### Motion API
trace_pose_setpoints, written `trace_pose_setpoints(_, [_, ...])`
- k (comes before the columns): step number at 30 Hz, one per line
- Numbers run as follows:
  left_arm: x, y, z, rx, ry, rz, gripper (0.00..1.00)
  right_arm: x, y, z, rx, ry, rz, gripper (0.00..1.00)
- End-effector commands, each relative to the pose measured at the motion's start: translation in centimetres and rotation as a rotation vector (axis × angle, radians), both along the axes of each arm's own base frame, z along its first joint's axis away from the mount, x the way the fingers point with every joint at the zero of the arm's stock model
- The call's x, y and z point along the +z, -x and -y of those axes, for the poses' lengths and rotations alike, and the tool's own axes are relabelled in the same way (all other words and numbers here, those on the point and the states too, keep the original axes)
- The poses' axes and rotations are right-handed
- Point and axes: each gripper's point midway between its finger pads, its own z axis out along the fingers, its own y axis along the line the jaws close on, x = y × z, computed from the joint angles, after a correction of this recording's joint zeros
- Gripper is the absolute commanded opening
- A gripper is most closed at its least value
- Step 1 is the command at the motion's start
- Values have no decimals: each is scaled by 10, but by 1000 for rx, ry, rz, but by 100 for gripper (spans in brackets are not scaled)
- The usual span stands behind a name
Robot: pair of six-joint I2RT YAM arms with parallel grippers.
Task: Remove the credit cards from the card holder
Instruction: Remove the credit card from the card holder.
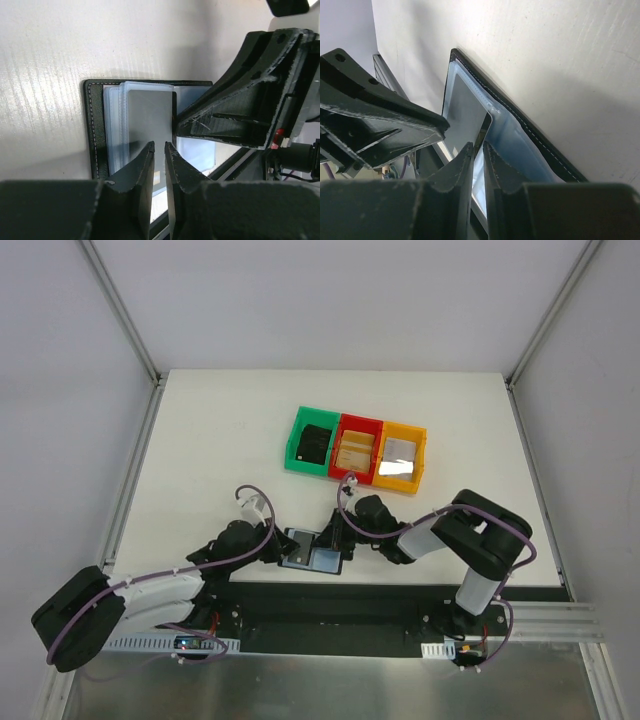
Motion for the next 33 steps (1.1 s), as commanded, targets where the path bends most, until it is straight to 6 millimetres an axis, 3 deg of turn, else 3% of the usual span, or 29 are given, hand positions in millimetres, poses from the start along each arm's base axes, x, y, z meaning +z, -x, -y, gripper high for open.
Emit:
trace_pose_setpoints(1, [9, -2, -5, -1, -14, 37, 16, 10, -4, -10, 11, -40, 21, 17])
trace_pose_setpoints(6, [13, -3, -14, 25, -42, 54, 15, 9, -7, -10, 9, -37, 21, 17])
trace_pose_setpoints(11, [-3, -5, -35, 104, -133, 29, 3, 9, -10, -8, 12, -30, 21, 17])
trace_pose_setpoints(15, [-15, -4, -43, 127, -176, -4, 0, 10, -13, -7, 16, -25, 26, 17])
trace_pose_setpoints(33, [-29, 5, -31, 80, -144, -69, 0, 11, -14, -6, 18, -23, 24, 27])
